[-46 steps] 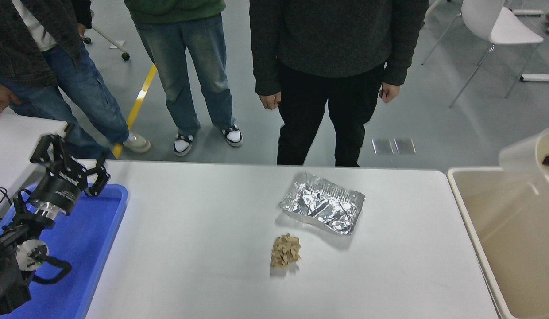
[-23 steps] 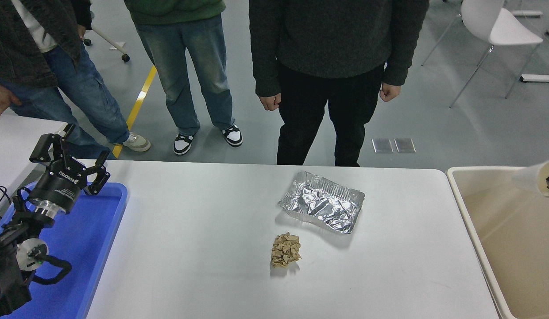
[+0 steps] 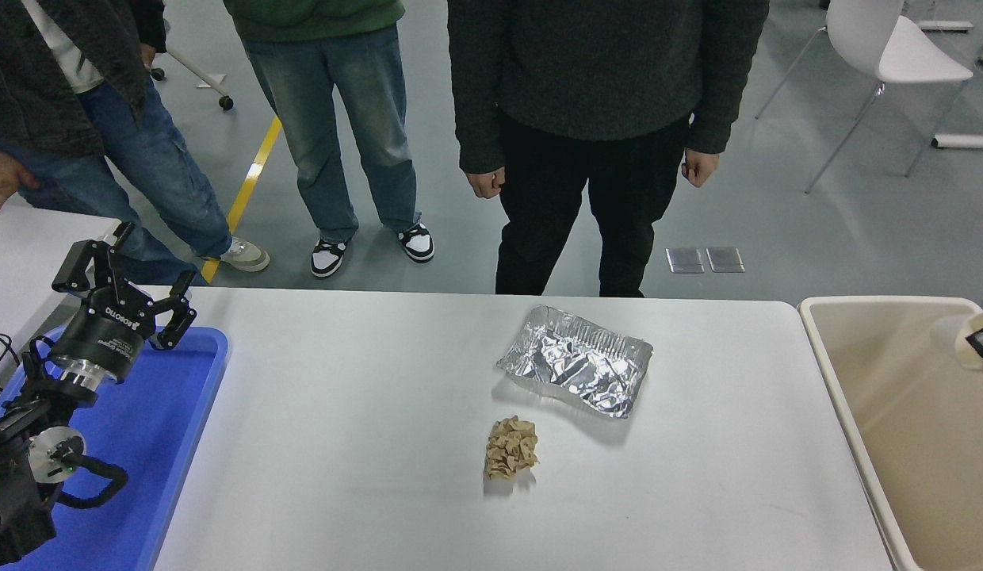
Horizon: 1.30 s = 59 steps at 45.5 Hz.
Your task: Clean the table surface
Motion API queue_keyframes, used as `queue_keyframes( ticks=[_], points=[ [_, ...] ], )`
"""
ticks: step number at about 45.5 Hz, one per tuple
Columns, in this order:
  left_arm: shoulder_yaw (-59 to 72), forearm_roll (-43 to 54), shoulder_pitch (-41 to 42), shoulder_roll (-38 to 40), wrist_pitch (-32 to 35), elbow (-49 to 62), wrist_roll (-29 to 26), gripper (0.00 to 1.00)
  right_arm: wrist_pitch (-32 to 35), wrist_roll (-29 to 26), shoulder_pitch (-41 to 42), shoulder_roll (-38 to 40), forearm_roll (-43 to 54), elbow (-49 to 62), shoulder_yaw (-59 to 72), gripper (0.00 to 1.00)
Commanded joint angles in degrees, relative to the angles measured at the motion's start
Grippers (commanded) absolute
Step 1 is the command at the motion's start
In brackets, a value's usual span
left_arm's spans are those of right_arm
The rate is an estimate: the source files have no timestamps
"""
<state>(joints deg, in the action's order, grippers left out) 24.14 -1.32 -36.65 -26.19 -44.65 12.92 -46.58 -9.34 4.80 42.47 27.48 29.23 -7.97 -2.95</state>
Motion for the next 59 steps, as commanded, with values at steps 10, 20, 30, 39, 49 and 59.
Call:
queue_keyframes(
  ticks=[10,20,30,39,49,59],
  points=[
    [-0.1,0.0,0.0,0.0,0.0,0.0,0.0,1.00,-0.9,-0.1,-1.2,-3.3,-5.6,3.4,-0.2,0.00],
    [-0.1,0.0,0.0,0.0,0.0,0.0,0.0,1.00,-1.0,-0.1,-1.4,-3.3,-6.3,3.4,-0.7,0.09],
    [-0.1,0.0,0.0,0.0,0.0,0.0,0.0,1.00,-2.6,-0.1,-1.3,-3.2,-6.3,4.2,-1.0,1.00],
    [-0.1,0.0,0.0,0.0,0.0,0.0,0.0,1.00,-2.6,-0.1,-1.3,-3.2,-6.3,4.1,-1.1,1.00],
    [-0.1,0.0,0.0,0.0,0.0,0.0,0.0,1.00,-2.6,-0.1,-1.1,-3.2,-6.3,4.1,-1.1,1.00],
    [0.0,0.0,0.0,0.0,0.0,0.0,0.0,1.00,-2.4,-0.1,-0.8,-3.2,-6.3,4.1,-0.5,1.00]
  ],
)
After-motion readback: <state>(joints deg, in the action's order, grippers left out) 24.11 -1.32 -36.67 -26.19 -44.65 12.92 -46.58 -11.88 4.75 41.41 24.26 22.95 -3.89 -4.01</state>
